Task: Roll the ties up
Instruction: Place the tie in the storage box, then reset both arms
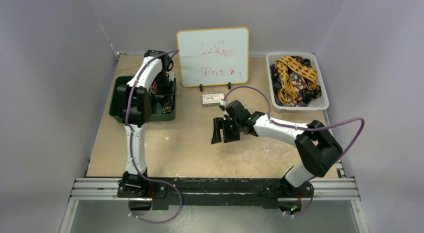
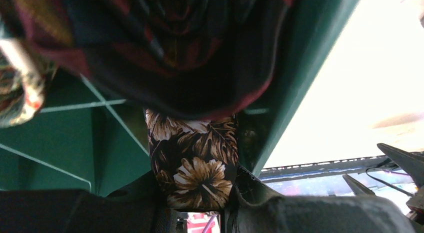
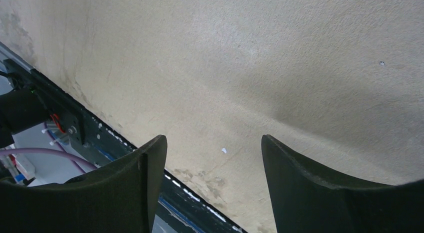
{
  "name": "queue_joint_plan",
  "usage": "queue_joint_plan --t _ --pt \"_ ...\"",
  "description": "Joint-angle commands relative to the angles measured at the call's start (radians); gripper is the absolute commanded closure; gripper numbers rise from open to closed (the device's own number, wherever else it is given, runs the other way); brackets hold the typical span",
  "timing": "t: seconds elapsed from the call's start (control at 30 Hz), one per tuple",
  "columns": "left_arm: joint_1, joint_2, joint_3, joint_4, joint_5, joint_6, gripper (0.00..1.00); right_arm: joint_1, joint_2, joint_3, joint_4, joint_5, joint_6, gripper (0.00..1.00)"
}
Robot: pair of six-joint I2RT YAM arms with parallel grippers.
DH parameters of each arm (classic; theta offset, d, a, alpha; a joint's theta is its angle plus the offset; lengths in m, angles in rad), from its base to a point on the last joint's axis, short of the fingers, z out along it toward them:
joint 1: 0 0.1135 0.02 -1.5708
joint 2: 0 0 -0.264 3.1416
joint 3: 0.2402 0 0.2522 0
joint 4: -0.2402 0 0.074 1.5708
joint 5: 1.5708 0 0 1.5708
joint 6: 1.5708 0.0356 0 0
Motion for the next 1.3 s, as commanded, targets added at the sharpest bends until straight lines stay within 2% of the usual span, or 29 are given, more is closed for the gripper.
queue_joint_plan --t 0.0,0.1,0.33,0.43,0.53,0.7,0.9,1.1,1.27 --pt "-0.024 0.036 0.023 -0.032 -0.028 0.01 0.98 -0.004 -0.005 0.034 -0.008 -0.013 -0.019 0.28" --pt "-0.03 0.04 0.02 -0.021 -0.042 0.001 0.91 -0.004 -0.004 0.036 -0.013 -0.013 -0.023 0.28" --pt "-0.03 -0.012 0.062 -0.015 -0.069 -0.012 0.66 -0.004 -0.004 0.041 -0.02 -0.008 -0.023 0.28" --pt "-0.03 -0.033 0.088 -0.025 -0.073 -0.012 0.59 -0.004 -0.001 0.044 -0.019 -0.013 -0.023 0.28" --pt "-0.03 -0.04 0.099 -0.041 -0.068 -0.002 0.41 -0.004 -0.001 0.046 -0.019 -0.014 -0.023 0.28" --pt "-0.03 -0.058 0.091 -0.043 -0.07 -0.005 0.3 -0.003 -0.001 0.046 -0.023 -0.015 -0.023 0.28" --pt "-0.03 -0.098 0.111 -0.029 -0.045 -0.005 0.29 -0.003 -0.002 0.047 -0.022 -0.017 -0.023 0.28" --pt "-0.03 -0.197 0.07 0.062 -0.023 -0.033 0.39 -0.004 -0.038 0.044 -0.018 -0.008 -0.025 0.29" --pt "-0.028 -0.459 -0.139 0.309 0.01 -0.088 0.27 -0.003 -0.158 0.04 -0.036 0.075 -0.042 0.27"
